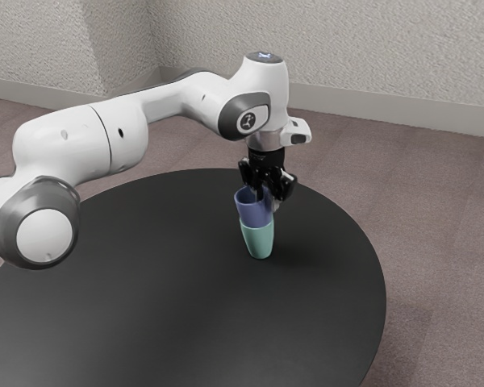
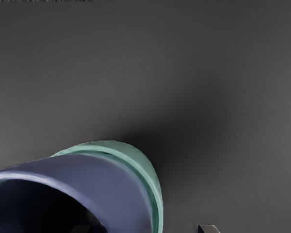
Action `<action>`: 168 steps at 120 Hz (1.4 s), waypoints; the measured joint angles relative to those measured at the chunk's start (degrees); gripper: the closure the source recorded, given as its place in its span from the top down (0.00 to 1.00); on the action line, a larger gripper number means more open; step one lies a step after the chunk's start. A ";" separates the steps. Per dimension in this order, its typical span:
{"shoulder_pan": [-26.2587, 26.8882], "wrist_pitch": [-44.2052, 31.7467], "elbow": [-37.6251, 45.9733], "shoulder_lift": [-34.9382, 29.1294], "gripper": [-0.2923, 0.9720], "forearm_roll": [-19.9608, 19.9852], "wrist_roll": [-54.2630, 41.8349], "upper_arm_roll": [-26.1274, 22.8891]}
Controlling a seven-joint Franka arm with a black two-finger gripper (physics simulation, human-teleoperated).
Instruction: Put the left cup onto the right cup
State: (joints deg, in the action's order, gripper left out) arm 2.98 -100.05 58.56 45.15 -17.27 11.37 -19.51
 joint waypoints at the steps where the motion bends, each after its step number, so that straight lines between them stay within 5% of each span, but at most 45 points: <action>1: 0.00 0.00 -0.01 -0.01 0.47 0.00 -0.01 0.00; 28: 0.00 -0.02 -0.02 -0.09 0.66 -0.03 -0.15 0.00; 71: 1.65 0.48 1.64 -5.41 0.75 0.42 0.10 0.65; 96: 1.69 0.67 9.37 -14.18 0.76 1.67 0.99 1.76; 168: 1.25 1.10 34.28 -42.38 0.77 10.72 1.93 15.43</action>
State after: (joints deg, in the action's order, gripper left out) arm 4.23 -98.94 92.84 2.77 -6.55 13.30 -4.08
